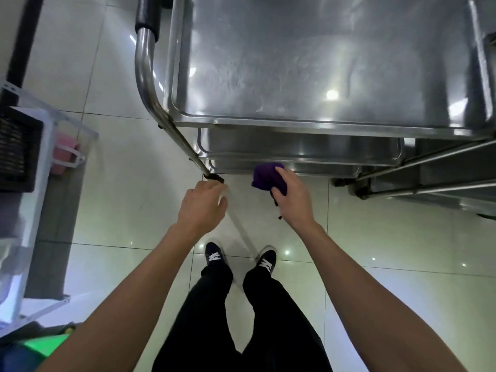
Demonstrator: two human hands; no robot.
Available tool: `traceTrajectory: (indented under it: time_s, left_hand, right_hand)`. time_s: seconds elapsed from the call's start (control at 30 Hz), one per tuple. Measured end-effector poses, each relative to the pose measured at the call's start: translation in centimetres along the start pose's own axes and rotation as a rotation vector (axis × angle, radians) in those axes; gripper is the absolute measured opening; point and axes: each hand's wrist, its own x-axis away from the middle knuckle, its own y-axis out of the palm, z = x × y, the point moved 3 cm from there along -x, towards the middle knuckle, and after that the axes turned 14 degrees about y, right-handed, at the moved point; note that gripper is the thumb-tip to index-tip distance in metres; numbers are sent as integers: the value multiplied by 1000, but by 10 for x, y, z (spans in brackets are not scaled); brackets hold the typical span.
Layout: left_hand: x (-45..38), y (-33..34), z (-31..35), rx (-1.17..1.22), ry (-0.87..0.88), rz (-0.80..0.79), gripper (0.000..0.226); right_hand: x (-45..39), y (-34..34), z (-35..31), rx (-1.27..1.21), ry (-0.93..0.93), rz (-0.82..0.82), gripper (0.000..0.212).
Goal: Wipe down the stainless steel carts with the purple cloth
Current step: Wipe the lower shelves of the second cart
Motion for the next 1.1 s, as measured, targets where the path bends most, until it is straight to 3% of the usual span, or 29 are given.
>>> traceTrajectory:
  time_s: [0.17, 0.27, 0.4, 0.53, 0.83, 0.97, 1.1]
  left_hand:
    - [-21, 20, -51, 18, 8, -26, 32]
    - [-39, 33, -78, 2, 36, -5, 39]
    - [-73, 64, -109, -57, 22, -3, 30]
    - [-106, 96, -131, -59, 23, 24, 35]
    - [-161, 150, -180, -182, 120, 227, 25]
    - [-176, 184, -205, -273, 100, 289, 31]
    - [-178, 204, -216, -309, 147, 528, 27]
  right_hand:
    - [-15, 45, 11, -50, 104, 14, 51]
    - [-34, 70, 15, -56, 106, 16, 51]
    - [-78, 101, 20, -112, 135, 13, 51]
    - [-130, 118, 23, -106, 93, 99, 50]
    - [-235, 177, 4, -93, -70, 164, 49]
    - [-260, 223, 4, 152, -156, 179, 47]
    - [-274, 242, 14, 196, -236, 198, 56]
